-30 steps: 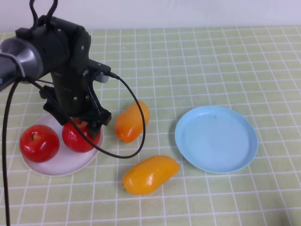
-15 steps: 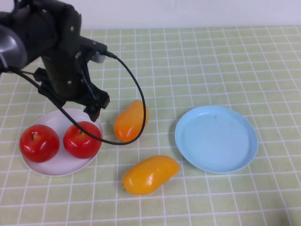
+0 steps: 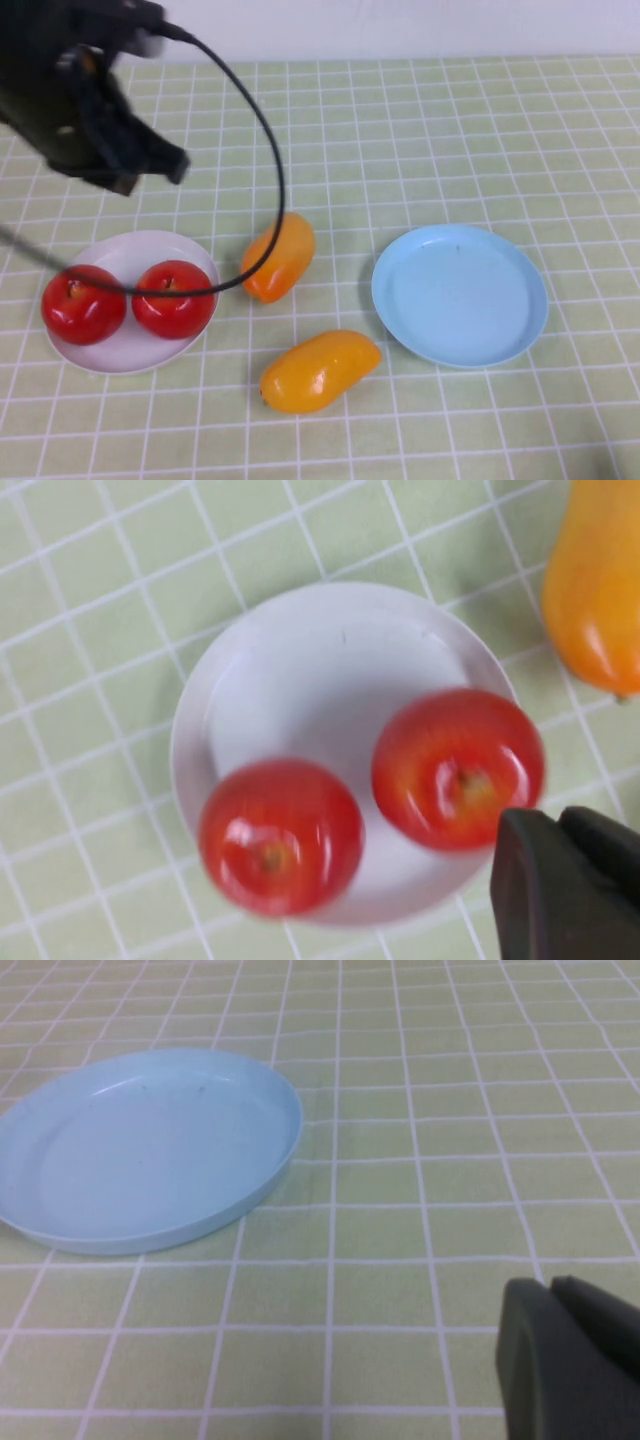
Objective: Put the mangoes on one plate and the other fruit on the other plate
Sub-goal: Put another type of fruit in the right plate
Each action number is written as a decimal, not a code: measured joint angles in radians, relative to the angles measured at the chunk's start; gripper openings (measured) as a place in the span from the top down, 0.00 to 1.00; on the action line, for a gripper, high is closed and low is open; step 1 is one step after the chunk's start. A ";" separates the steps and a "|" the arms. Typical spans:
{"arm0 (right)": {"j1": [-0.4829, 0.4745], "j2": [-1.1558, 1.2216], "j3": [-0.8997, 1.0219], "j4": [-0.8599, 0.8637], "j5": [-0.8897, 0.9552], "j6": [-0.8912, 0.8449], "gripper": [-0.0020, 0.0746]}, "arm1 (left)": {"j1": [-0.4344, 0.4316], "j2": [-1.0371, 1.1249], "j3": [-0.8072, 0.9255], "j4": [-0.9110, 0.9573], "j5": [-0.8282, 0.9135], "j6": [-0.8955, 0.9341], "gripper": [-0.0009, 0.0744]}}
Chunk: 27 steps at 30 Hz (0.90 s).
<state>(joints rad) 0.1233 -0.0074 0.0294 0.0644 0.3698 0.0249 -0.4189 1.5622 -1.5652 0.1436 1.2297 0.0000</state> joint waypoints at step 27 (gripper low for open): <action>0.000 0.000 0.000 0.000 0.000 0.000 0.99 | 0.000 -1.350 1.042 -0.016 -0.532 -0.146 0.98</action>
<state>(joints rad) 0.1233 -0.0074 0.0294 0.0644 0.3698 0.0249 -0.4189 0.2123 -0.5227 0.1280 0.6973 -0.1459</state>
